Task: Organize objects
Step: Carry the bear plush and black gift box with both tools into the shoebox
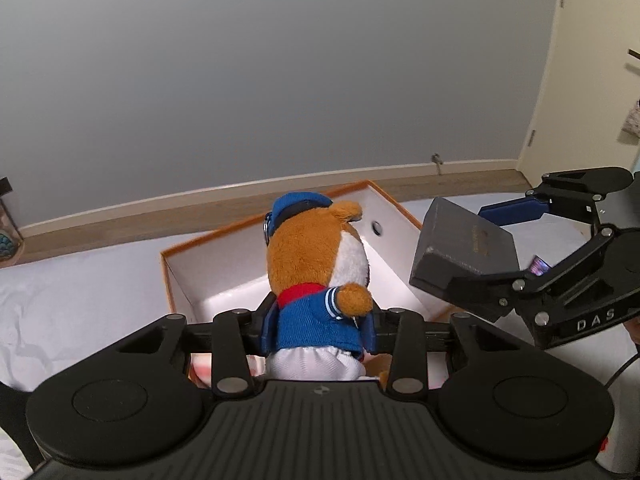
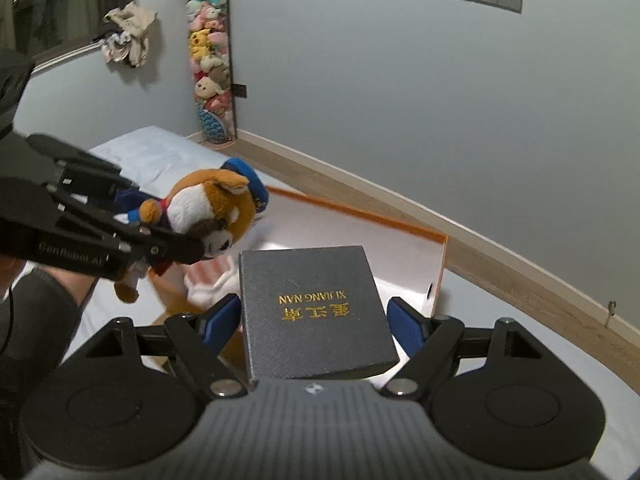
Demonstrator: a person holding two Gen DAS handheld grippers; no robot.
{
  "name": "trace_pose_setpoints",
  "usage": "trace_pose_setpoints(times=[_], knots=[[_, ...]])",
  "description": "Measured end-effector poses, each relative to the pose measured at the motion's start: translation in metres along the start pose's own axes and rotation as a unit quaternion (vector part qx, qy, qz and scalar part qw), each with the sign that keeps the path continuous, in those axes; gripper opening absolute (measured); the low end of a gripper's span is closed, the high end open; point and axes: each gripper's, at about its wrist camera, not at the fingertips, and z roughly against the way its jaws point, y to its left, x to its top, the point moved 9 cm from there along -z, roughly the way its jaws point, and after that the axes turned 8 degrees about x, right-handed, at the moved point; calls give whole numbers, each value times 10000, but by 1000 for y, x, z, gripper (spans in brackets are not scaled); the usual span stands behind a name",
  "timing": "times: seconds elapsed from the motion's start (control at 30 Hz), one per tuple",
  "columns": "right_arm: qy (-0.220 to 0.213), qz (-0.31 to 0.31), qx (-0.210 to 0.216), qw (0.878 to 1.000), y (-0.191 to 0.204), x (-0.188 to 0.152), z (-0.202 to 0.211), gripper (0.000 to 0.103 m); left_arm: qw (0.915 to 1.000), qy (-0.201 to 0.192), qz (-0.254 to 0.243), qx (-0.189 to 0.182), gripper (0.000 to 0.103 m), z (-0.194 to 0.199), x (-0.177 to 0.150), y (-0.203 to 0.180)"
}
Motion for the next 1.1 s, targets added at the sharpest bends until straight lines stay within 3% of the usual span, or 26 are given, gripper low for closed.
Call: trace_pose_setpoints(times=[0.37,0.67,0.83,1.1], knots=[[325,-588,-40,9977,-41,19,-53,81,9988,267,139,388,45,-53,16,20],[719,-1150,-93,9907,-60,16,-106,81,9945,599,-180,844,45,-113,14,36],[824,-1329,-147,9876,-66,12,-122,81,9943,540,-387,839,45,-124,19,35],[971,-1346,-164,9860,-68,0,-136,81,9843,1064,-784,1169,45,-161,-12,33]])
